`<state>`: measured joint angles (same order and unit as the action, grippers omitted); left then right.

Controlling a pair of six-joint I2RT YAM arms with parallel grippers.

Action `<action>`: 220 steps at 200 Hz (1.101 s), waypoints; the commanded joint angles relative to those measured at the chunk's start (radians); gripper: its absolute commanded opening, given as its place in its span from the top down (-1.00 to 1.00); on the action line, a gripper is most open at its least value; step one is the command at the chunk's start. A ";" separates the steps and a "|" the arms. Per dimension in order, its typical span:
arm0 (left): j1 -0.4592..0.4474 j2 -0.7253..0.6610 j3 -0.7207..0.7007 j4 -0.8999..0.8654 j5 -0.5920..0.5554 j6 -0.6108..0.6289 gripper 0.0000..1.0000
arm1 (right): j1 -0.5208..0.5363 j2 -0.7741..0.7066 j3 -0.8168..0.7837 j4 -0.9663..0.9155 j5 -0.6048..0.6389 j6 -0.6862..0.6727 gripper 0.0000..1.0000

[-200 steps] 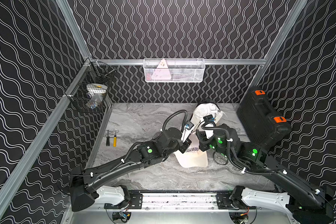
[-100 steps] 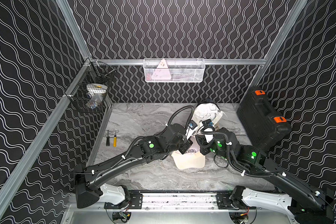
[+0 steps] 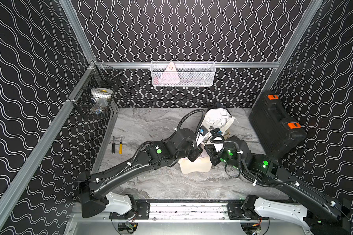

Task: Open the adjustable buckle of the baseball cap
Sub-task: Open the adjustable buckle on the baseball cap.

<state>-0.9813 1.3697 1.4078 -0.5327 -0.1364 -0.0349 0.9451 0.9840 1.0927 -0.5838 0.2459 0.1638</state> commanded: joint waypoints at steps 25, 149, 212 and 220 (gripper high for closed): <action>0.001 0.016 0.025 0.002 0.034 -0.020 1.00 | 0.001 -0.007 0.001 0.045 -0.036 -0.030 0.54; 0.000 0.050 0.069 -0.050 0.075 -0.018 1.00 | 0.003 -0.037 -0.013 0.071 -0.019 -0.109 0.28; 0.001 0.063 0.093 -0.076 0.083 -0.013 1.00 | 0.006 -0.026 0.007 0.057 -0.031 -0.157 0.13; 0.001 0.063 0.094 -0.075 0.084 -0.013 1.00 | 0.006 -0.026 0.007 0.057 -0.028 -0.164 0.11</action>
<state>-0.9810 1.4223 1.4921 -0.5999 -0.0784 -0.0544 0.9413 0.9550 1.0859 -0.5777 0.3016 0.1291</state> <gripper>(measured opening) 0.066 0.433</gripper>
